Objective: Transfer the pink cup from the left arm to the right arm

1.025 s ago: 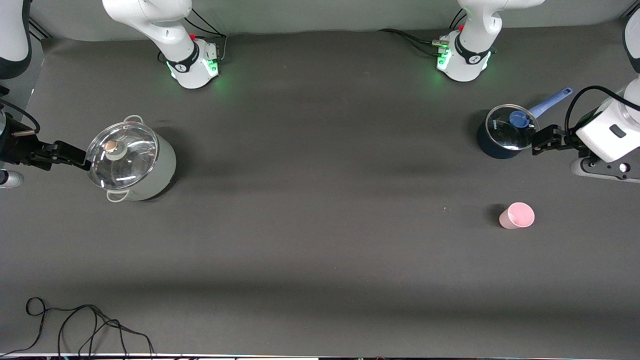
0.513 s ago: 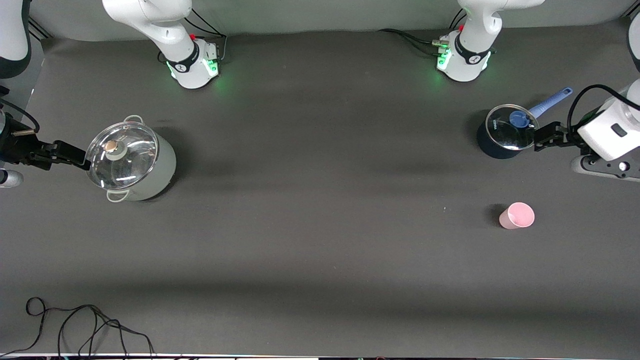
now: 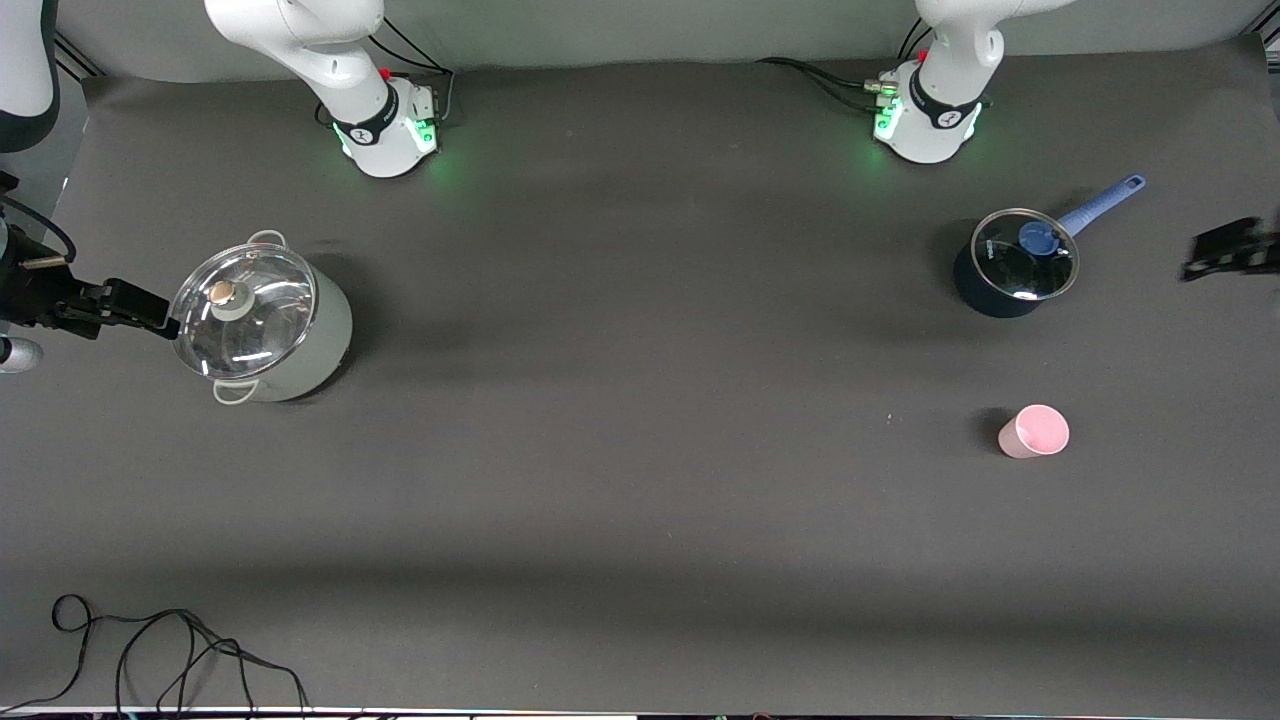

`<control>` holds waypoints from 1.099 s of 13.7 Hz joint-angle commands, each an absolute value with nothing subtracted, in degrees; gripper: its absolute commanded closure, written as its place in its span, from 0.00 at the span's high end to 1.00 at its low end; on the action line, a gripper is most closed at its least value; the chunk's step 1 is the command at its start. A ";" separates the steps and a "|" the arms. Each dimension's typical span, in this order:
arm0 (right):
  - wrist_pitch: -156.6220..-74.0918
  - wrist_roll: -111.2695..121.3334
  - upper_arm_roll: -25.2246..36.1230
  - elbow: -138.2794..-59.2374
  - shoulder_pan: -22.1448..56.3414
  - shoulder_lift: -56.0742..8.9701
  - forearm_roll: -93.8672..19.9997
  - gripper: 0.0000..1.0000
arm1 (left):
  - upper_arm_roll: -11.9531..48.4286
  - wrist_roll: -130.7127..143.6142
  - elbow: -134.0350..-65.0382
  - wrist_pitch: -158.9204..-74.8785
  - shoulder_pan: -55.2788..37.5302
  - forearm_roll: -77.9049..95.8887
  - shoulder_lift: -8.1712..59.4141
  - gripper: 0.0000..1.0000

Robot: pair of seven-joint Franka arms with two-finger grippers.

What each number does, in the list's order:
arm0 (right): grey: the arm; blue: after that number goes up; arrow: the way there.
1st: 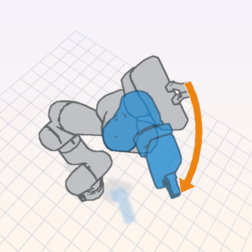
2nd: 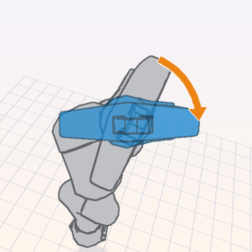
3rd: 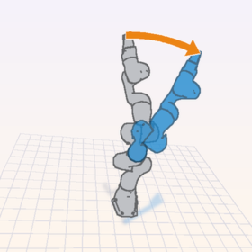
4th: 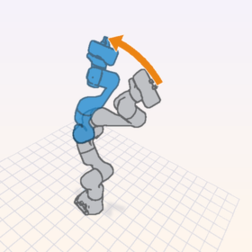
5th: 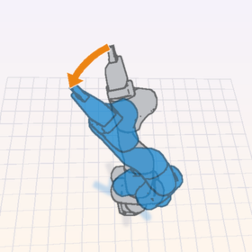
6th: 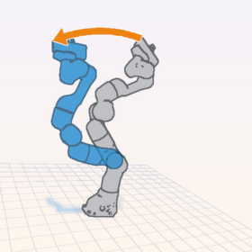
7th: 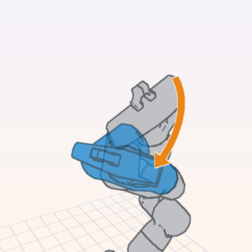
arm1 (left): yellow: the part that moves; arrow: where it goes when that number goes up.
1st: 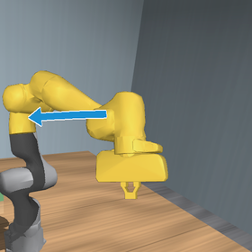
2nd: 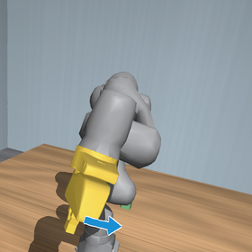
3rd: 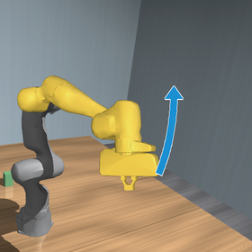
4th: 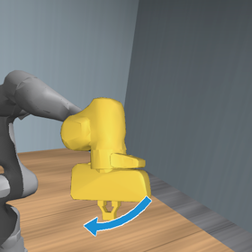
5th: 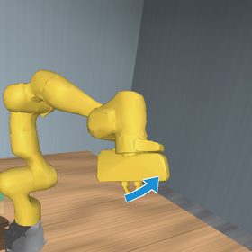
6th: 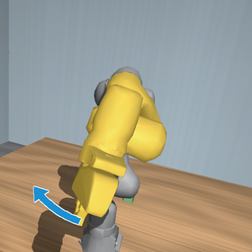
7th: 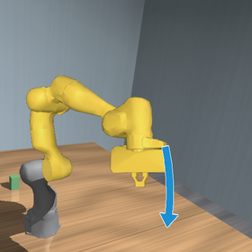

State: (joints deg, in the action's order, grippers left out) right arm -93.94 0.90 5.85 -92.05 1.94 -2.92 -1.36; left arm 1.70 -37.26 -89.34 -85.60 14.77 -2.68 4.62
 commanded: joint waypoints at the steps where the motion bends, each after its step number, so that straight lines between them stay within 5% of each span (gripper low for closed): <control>1: -92.99 1.67 6.24 -91.67 2.11 -2.20 -1.58 1.00 | 2.29 -50.40 -88.24 -86.04 19.93 -2.99 5.79 0.98; 7: -92.99 1.41 6.24 -91.67 2.20 -2.20 -1.58 1.00 | 2.37 -81.86 -87.98 -93.95 28.81 2.96 9.30 0.99; 15: -92.99 1.67 6.24 -91.41 2.11 -2.11 -1.58 1.00 | 2.64 -113.18 -74.28 -85.71 42.00 29.33 32.14 0.97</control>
State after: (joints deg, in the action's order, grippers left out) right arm -93.94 0.90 5.89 -91.98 1.94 -2.86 -1.36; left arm 1.76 -109.20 -81.12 -90.45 40.46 24.91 25.87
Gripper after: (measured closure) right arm 0.000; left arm 0.026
